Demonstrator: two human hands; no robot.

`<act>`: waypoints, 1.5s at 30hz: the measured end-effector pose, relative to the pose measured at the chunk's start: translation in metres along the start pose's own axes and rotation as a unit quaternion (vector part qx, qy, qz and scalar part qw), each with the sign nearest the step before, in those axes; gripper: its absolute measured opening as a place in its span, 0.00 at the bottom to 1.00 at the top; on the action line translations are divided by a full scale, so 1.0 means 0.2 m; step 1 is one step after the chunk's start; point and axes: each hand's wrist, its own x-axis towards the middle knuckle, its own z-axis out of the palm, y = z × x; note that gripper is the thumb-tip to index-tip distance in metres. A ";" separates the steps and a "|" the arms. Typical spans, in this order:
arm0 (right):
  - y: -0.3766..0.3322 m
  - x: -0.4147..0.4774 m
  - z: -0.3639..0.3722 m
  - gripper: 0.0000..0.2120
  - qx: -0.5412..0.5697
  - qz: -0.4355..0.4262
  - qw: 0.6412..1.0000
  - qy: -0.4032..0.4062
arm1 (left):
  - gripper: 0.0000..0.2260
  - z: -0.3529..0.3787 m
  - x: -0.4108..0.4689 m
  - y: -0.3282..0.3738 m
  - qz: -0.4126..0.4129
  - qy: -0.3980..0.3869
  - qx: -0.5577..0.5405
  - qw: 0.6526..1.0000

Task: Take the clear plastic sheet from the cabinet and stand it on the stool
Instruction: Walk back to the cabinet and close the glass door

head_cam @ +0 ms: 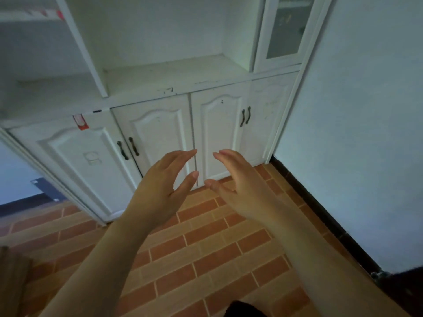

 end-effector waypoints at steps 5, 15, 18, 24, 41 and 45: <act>-0.04 0.32 -0.01 0.32 0.001 -0.055 0.998 -0.012 | 0.25 -0.14 0.16 -0.16 -0.025 0.045 0.037 0.998; -0.37 0.99 0.02 0.31 0.042 -0.222 0.973 -0.044 | 0.25 -0.59 0.39 -0.39 -0.093 0.151 0.140 0.974; -0.48 1.15 0.04 0.31 0.059 -0.271 0.959 -0.053 | 0.26 -0.73 0.40 -0.45 -0.113 0.192 0.169 0.960; -0.72 1.41 0.13 0.32 0.080 -0.366 0.924 -0.073 | 0.25 -0.96 0.35 -0.56 -0.162 0.247 0.239 0.925; -1.70 1.78 0.53 0.31 0.116 -0.497 0.855 -0.095 | 0.23 -1.76 -0.03 -0.94 -0.218 0.362 0.352 0.835; -1.91 1.83 0.63 0.31 0.110 -0.491 0.862 -0.062 | 0.25 -1.99 -0.11 -1.12 -0.180 0.385 0.347 0.836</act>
